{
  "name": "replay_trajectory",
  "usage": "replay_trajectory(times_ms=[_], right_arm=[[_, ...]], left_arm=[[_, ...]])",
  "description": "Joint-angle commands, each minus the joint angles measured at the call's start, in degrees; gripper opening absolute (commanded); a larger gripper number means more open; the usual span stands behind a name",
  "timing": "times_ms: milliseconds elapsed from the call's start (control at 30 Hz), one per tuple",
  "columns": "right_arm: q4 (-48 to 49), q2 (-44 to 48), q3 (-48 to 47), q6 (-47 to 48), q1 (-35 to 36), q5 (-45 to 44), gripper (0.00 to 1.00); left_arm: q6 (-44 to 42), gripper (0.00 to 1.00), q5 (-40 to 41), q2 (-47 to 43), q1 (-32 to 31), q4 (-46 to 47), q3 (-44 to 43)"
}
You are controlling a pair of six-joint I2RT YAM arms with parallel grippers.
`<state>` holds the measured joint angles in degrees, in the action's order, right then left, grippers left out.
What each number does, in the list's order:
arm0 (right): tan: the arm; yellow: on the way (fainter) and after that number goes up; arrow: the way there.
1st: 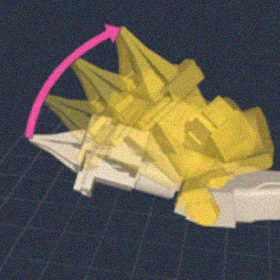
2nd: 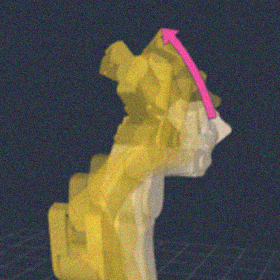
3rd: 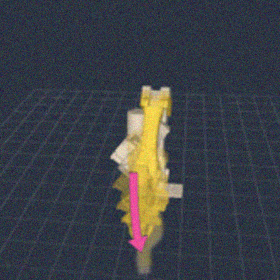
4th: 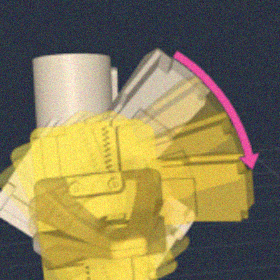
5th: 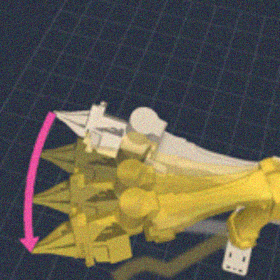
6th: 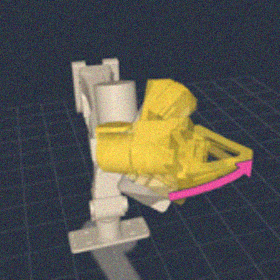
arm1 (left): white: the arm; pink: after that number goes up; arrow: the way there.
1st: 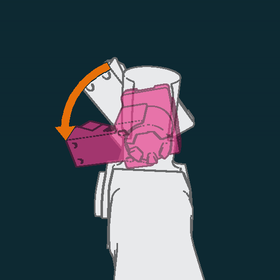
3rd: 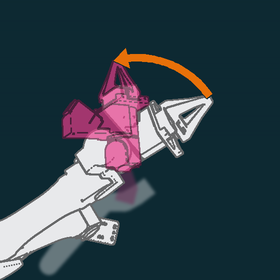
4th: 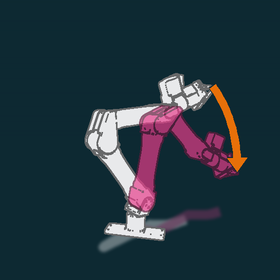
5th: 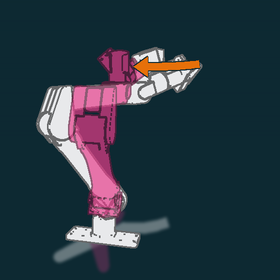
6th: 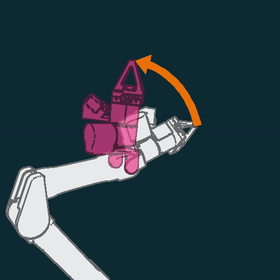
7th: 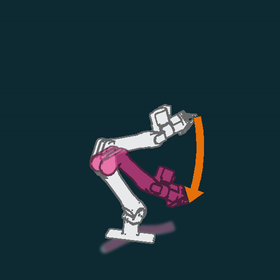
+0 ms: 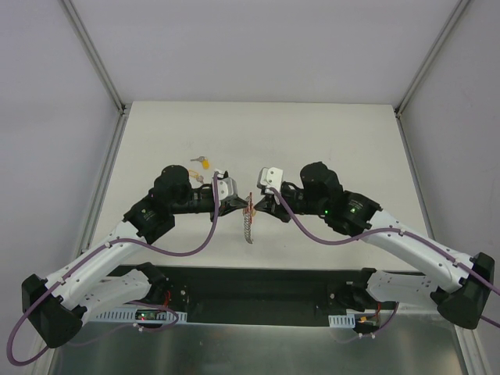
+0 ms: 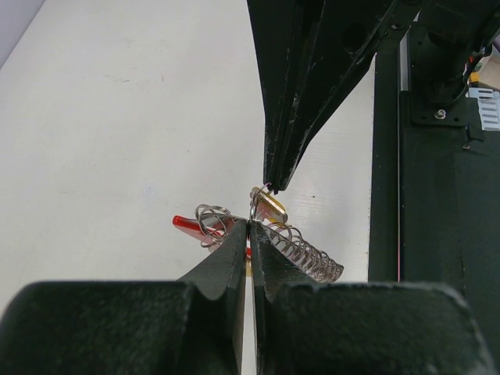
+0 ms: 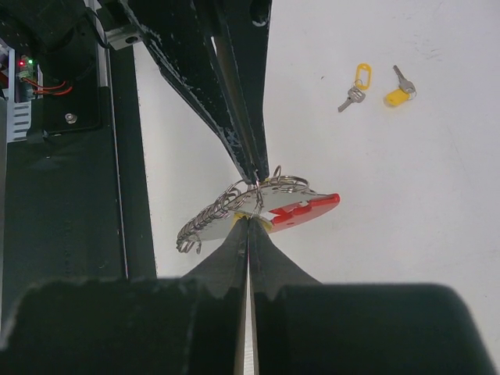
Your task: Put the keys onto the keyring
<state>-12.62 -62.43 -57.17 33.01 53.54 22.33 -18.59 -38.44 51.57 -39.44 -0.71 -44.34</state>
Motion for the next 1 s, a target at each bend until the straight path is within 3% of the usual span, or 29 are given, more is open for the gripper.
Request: replay_trajectory(times_ms=[0, 967], right_arm=[[1.3, -0.5, -3.4, 0.2, 0.2, 1.1, 0.01], [-3.8, -2.5, -6.6, 3.3, 1.4, -1.1, 0.01]], left_arm=[[0.4, 0.00, 0.0, -0.5, -0.6, 3.1, -1.6], [1.7, 0.00, 2.4, 1.1, -0.8, 1.0, -3.6]])
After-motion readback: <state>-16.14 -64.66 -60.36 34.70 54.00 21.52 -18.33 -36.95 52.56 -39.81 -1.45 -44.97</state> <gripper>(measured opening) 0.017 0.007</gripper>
